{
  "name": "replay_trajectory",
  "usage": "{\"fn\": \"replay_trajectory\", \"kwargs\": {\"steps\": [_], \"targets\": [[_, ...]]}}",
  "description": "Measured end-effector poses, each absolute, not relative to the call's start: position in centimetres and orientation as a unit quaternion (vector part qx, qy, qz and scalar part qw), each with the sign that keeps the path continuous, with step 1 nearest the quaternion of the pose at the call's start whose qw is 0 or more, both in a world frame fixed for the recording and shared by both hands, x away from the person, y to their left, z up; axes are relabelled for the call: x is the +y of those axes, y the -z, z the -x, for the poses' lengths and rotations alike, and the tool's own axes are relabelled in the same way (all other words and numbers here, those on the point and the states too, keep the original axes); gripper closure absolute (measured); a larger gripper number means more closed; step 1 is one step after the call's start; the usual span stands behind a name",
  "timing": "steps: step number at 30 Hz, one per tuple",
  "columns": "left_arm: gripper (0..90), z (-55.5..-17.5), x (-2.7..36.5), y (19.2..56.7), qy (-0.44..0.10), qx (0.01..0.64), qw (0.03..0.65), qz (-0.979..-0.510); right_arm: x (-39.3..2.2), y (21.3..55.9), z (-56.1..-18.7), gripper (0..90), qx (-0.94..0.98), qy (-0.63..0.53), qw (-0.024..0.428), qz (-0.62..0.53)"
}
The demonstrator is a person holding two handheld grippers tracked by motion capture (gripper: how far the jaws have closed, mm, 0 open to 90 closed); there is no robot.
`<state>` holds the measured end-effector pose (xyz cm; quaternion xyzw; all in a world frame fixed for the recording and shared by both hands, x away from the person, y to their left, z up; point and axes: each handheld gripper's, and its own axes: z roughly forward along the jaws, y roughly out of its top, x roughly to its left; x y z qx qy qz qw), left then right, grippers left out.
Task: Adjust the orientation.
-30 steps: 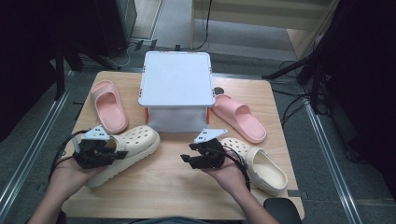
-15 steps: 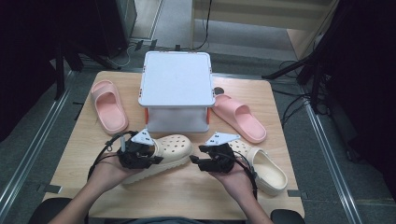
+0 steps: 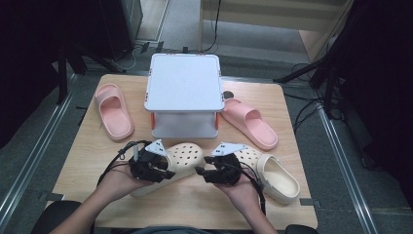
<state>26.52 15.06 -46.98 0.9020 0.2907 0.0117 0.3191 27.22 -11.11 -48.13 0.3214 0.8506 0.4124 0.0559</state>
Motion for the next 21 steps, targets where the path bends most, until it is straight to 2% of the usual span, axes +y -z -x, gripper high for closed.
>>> {"fn": "replay_trajectory", "kwargs": {"steps": [6, 11, 18, 20, 21], "targets": [[59.1, -26.2, 17.0, 45.5, -0.018, 0.293, 0.343, -0.892, -10.6, 48.4, -27.3, 50.7, 0.852, -0.412, 0.053, -0.318], [75.1, -26.4, 18.9, 44.5, -0.018, 0.295, 0.353, -0.888, -10.6, 48.4, -27.3, 53.3, 0.851, -0.411, 0.053, -0.321], [83.9, -28.2, 21.2, 45.2, -0.043, 0.322, 0.343, -0.881, -10.6, 48.8, -27.6, 72.6, 0.851, -0.403, 0.030, -0.335], [83.7, -28.7, 21.8, 45.7, -0.049, 0.328, 0.339, -0.880, -10.4, 49.0, -27.6, 77.3, 0.853, -0.400, 0.032, -0.334], [80.7, -29.0, 22.2, 46.3, -0.052, 0.328, 0.347, -0.877, -10.2, 49.1, -27.7, 80.2, 0.854, -0.399, 0.031, -0.332]]}}
